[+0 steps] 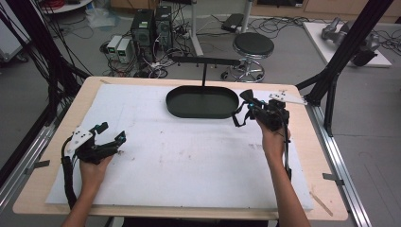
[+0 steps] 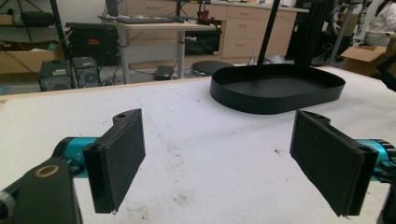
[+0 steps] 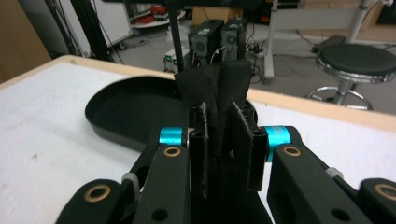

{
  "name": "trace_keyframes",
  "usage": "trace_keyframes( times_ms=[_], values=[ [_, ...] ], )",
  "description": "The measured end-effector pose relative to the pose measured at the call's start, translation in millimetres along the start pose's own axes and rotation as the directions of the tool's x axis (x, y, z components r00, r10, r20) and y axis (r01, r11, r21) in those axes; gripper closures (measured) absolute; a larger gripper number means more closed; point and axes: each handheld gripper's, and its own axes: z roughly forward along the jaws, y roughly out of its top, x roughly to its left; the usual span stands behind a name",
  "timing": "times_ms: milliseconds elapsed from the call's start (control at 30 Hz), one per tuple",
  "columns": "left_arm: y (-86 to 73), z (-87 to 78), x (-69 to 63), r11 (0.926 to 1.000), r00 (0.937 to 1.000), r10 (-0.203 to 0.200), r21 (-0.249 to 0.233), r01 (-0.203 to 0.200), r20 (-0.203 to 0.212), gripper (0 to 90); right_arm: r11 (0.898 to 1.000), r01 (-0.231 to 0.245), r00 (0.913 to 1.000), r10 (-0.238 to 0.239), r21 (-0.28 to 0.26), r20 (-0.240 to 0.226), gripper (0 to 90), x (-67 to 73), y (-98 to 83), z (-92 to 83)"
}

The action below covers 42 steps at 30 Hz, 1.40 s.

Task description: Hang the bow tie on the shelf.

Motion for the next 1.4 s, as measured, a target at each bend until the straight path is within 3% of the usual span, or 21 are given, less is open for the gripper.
trace_keyframes(
  times_ms=[367, 533, 600, 800, 1333, 1400],
  values=[
    [-0.1, -0.1, 0.3, 1.0, 1.0, -0.007, -0.001, 0.007, -0.001, 18.3, 0.997, 0.036, 0.9984, -0.039, -0.069, -0.042, 77.4, -4.3, 20.9, 25.6],
    [0.0, 0.0, 0.2, 1.0, 1.0, -0.006, -0.001, 0.006, -0.001, 18.4, 0.991, 0.04, 0.9957, -0.05, -0.129, -0.078, 77.4, -9.4, 25.4, 36.4],
    [0.0, -0.1, 0.3, 1.0, 1.0, -0.006, 0.001, 0.006, 0.0, 18.4, 0.994, 0.021, 0.996, -0.031, -0.11, -0.084, 77.4, -11.9, 26.6, 40.4],
    [0.0, -0.1, 0.1, 1.0, 1.0, -0.006, 0.001, 0.006, -0.001, 18.4, 0.99, 0.039, 0.9947, -0.052, -0.136, -0.089, 77.3, -11.8, 36.1, 48.9],
    [0.0, -0.1, 0.1, 1.0, 1.0, -0.004, 0.002, 0.004, 0.003, 18.4, 0.987, 0.024, 0.9957, -0.038, -0.159, -0.085, 77.3, -8.5, 65.9, 78.4],
    [0.0, -0.3, 0.1, 1.0, 1.0, -0.005, 0.002, 0.004, 0.005, 18.4, 0.986, 0.002, 0.9957, -0.017, -0.166, -0.091, 77.3, -9.8, 67.6, 82.8]
  ],
)
